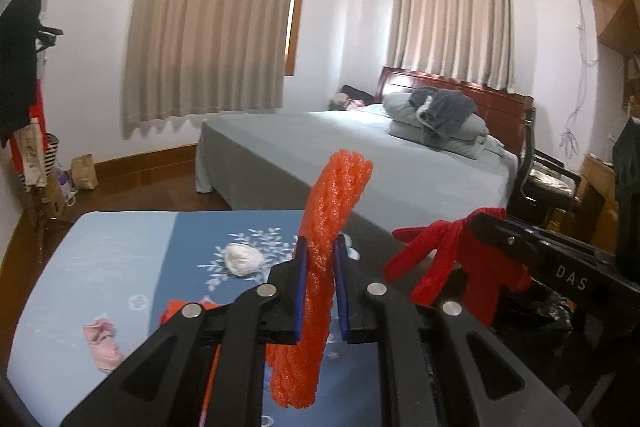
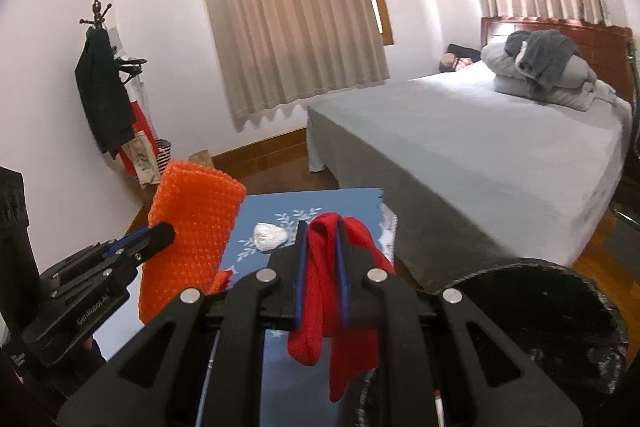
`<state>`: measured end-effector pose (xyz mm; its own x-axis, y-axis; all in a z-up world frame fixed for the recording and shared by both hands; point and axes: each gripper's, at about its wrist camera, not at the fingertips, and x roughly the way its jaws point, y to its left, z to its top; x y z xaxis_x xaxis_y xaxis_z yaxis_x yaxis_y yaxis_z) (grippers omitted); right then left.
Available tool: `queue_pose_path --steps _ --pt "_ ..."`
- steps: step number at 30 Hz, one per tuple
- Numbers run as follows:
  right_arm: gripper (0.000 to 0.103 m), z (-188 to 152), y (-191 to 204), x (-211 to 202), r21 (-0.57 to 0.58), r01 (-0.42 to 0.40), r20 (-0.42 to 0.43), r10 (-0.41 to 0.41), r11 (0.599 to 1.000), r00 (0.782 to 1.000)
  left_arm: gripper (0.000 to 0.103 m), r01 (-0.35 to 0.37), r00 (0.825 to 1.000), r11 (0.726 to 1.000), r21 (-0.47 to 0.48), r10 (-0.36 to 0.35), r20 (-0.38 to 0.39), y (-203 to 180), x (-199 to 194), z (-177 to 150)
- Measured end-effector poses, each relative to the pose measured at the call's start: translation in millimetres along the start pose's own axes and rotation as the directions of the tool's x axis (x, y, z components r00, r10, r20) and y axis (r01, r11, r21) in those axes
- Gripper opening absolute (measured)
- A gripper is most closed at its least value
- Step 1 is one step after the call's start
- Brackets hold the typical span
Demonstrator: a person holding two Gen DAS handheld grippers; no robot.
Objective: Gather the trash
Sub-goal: 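Lift the mesh and cloth over the black bin and release both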
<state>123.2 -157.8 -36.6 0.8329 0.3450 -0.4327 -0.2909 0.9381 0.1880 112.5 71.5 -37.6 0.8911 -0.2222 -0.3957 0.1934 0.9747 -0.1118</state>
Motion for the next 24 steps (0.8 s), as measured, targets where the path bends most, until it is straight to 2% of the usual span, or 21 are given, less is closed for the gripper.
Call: queue_pose_path --steps 12,24 --pt "0.012 -14 -49 -44 0.039 0.131 0.008 -0.132 0.991 0.991 0.013 0.131 0.991 0.990 0.049 -0.130 -0.022 -62 10 -3" --pt "0.012 -40 -108 -83 0.093 0.273 -0.012 -0.273 0.958 0.962 0.013 0.278 0.960 0.957 0.089 -0.274 -0.049 -131 28 -9"
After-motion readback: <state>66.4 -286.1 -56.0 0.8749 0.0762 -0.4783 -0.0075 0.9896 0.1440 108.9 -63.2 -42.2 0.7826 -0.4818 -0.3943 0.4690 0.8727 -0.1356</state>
